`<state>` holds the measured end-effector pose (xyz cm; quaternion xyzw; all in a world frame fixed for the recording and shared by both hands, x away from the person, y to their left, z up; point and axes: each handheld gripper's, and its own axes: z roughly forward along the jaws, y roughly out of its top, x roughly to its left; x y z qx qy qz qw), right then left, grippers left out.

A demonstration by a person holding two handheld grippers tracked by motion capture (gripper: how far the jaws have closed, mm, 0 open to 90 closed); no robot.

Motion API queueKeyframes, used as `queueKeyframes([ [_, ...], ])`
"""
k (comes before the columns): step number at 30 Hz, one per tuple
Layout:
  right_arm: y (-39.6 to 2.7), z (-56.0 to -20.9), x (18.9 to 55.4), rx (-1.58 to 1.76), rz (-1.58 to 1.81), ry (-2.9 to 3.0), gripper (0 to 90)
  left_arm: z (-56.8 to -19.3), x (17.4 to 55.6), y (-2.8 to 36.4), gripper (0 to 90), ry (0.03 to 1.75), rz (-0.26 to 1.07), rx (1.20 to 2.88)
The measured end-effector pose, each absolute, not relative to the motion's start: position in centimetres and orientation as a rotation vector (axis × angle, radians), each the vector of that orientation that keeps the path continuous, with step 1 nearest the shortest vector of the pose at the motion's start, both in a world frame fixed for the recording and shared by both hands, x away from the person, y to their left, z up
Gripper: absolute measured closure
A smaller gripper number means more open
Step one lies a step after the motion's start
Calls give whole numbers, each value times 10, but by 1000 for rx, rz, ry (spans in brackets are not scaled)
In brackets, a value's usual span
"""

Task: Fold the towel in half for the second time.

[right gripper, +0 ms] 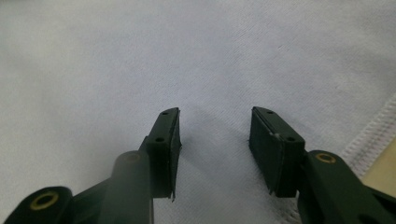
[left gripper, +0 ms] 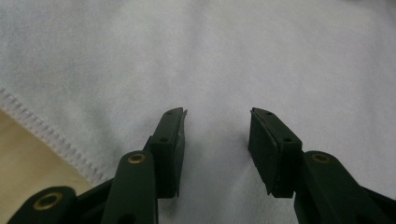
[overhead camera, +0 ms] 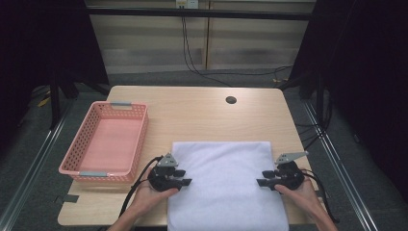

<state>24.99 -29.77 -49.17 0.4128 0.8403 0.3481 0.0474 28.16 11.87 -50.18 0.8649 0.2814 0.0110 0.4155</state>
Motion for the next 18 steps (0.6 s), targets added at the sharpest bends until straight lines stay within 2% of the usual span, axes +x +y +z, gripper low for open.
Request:
queueKeyframes([
  [1, -298, -491, 242, 1234, 1040, 2571, 554, -503, 275, 118, 557, 673, 55, 2178],
  [3, -301, -490, 220, 1214, 1039, 2585, 567, -501, 266, 116, 557, 657, 27, 2198],
  [8, -302, -488, 210, 1238, 1060, 2635, 582, -493, 259, 124, 580, 646, -46, 2219],
  [10, -304, -488, 211, 1255, 1074, 2640, 600, -485, 264, 133, 572, 671, 24, 2155],
  [13, -313, -484, 226, 1296, 1149, 2542, 565, -475, 290, 144, 578, 776, 78, 2063],
  [18, -332, -473, 264, 1331, 1165, 2366, 581, -479, 323, 143, 588, 837, 179, 2075],
])
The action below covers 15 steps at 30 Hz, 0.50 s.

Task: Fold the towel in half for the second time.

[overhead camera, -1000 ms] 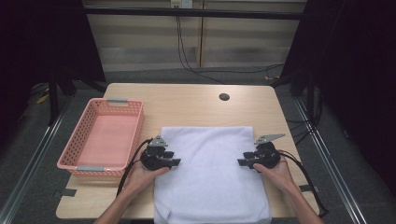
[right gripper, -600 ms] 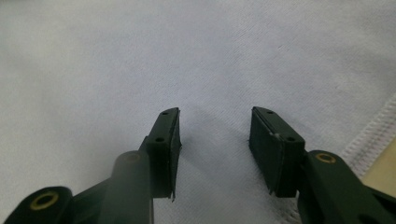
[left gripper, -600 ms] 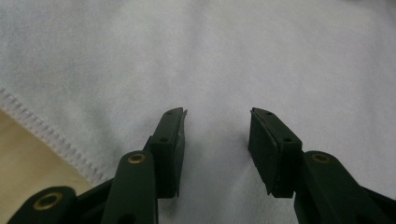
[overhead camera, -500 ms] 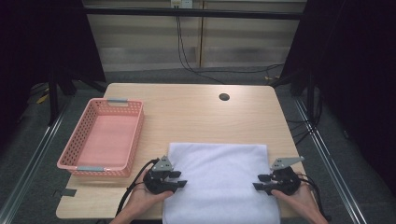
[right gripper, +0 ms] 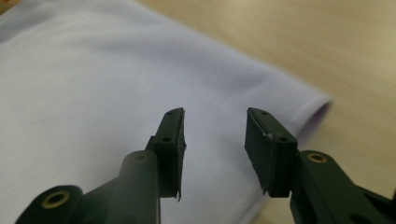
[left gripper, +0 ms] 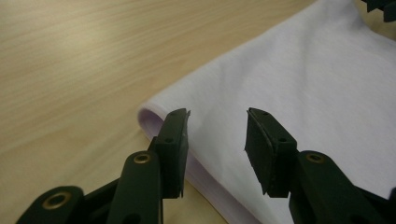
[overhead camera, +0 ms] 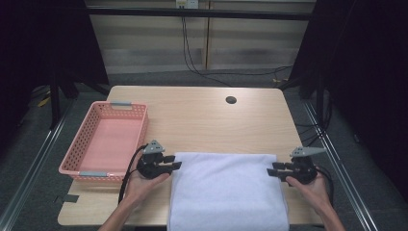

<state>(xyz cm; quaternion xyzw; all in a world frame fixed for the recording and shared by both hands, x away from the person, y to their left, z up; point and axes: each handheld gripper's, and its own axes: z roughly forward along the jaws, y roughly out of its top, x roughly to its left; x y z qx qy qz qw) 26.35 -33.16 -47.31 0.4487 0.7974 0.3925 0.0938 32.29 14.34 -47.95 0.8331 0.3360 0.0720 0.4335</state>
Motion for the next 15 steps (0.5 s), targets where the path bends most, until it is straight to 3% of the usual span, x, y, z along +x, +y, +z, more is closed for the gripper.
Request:
queueKeyframes([
  [7, -355, -486, 312, 1402, 1162, 2309, 518, -482, 348, 138, 557, 876, 152, 2035],
  [15, -349, -503, 319, 1405, 1178, 2397, 555, -498, 356, 132, 439, 909, 111, 2096],
])
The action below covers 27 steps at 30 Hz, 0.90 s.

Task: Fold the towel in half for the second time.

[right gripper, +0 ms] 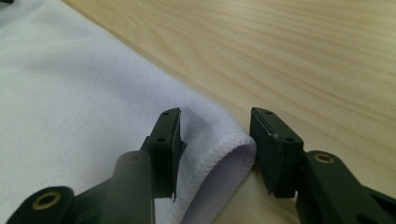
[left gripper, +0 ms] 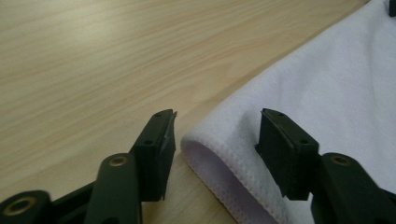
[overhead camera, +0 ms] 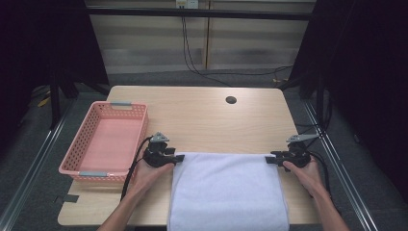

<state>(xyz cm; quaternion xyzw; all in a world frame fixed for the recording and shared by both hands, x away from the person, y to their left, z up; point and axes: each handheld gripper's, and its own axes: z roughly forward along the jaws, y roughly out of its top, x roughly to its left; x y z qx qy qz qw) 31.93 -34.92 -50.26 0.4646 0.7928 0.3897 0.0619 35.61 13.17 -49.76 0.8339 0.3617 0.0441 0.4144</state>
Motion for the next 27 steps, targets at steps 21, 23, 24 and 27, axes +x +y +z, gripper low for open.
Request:
queueKeyframes([
  [21, -351, -501, 315, 1422, 1254, 2417, 832, -500, 358, 134, 827, 840, 39, 2088],
  [23, -354, -495, 313, 1426, 1307, 2386, 834, -493, 356, 137, 834, 839, 42, 2030],
  [24, -357, -492, 312, 1434, 1335, 2365, 836, -487, 354, 138, 837, 818, 62, 2032],
  [27, -363, -479, 310, 1420, 1412, 2307, 838, -476, 354, 144, 839, 810, 89, 1994],
])
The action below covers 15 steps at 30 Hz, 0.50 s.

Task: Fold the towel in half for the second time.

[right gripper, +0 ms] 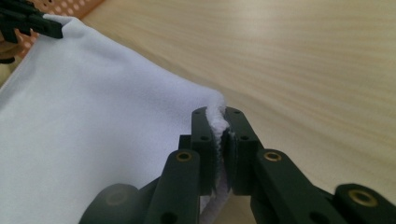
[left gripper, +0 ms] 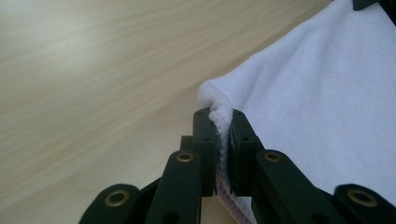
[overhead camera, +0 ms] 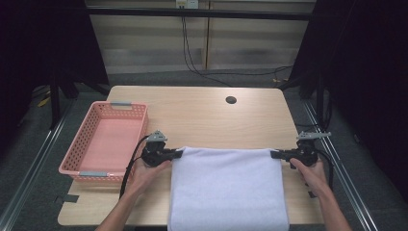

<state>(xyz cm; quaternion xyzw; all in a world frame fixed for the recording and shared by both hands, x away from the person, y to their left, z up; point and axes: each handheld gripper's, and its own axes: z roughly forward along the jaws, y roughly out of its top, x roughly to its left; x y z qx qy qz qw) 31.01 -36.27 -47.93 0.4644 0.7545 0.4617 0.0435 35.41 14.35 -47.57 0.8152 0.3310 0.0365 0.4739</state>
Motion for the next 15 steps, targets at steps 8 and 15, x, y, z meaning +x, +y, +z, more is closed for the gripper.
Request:
queueKeyframes([
  [8, -358, -437, 321, 1304, 1480, 2239, 840, -435, 355, 145, 840, 781, 165, 1938],
  [15, -355, -407, 334, 1250, 1482, 2213, 842, -413, 363, 146, 840, 765, 180, 1921],
])
